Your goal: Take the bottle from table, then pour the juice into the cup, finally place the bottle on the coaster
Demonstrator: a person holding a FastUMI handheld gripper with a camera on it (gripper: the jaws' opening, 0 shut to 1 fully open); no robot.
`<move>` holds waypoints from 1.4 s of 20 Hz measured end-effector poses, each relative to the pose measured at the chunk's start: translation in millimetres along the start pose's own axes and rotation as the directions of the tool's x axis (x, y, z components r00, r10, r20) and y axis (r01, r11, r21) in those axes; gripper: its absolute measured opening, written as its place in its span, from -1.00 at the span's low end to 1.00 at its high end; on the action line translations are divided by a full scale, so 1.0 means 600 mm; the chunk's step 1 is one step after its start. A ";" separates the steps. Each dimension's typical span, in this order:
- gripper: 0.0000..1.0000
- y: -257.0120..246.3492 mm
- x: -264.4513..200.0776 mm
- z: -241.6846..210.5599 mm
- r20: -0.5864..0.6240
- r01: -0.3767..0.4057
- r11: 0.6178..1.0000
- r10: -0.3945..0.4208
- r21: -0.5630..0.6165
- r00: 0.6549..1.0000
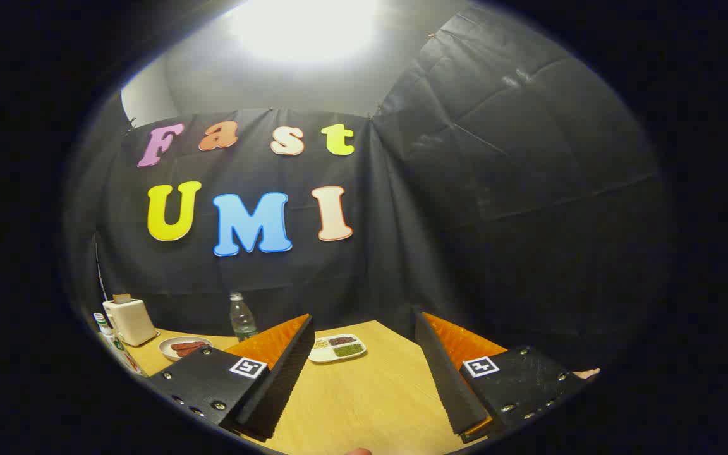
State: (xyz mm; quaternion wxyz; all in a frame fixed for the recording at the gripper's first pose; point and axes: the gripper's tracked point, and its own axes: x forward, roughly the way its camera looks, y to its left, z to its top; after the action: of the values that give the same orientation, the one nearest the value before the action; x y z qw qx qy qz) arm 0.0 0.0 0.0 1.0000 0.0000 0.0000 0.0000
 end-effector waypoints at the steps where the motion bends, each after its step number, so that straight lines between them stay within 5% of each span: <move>1: 0.94 0.041 -0.018 0.002 -0.005 -0.038 0.999 0.038 -0.007 0.999; 4: 0.94 0.213 -0.070 0.013 0.012 -0.245 0.969 0.245 0.025 0.970; 7: 0.94 0.381 -0.113 -0.019 -0.003 -0.455 0.888 0.456 0.070 0.890; 11: 0.94 0.531 -0.155 -0.099 -0.105 -0.587 0.807 0.590 0.061 0.800; 17: 0.95 0.664 -0.174 -0.204 -0.201 -0.666 0.742 0.665 0.076 0.719; 23: 0.94 0.712 -0.146 -0.301 -0.298 -0.652 0.755 0.639 0.066 0.710; 28: 0.52 0.708 -0.135 -0.310 -0.296 -0.612 0.786 0.606 0.085 0.738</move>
State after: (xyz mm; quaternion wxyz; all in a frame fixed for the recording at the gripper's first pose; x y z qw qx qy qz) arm -80.9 425.0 -186.2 0.9321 -0.0092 0.1557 0.3268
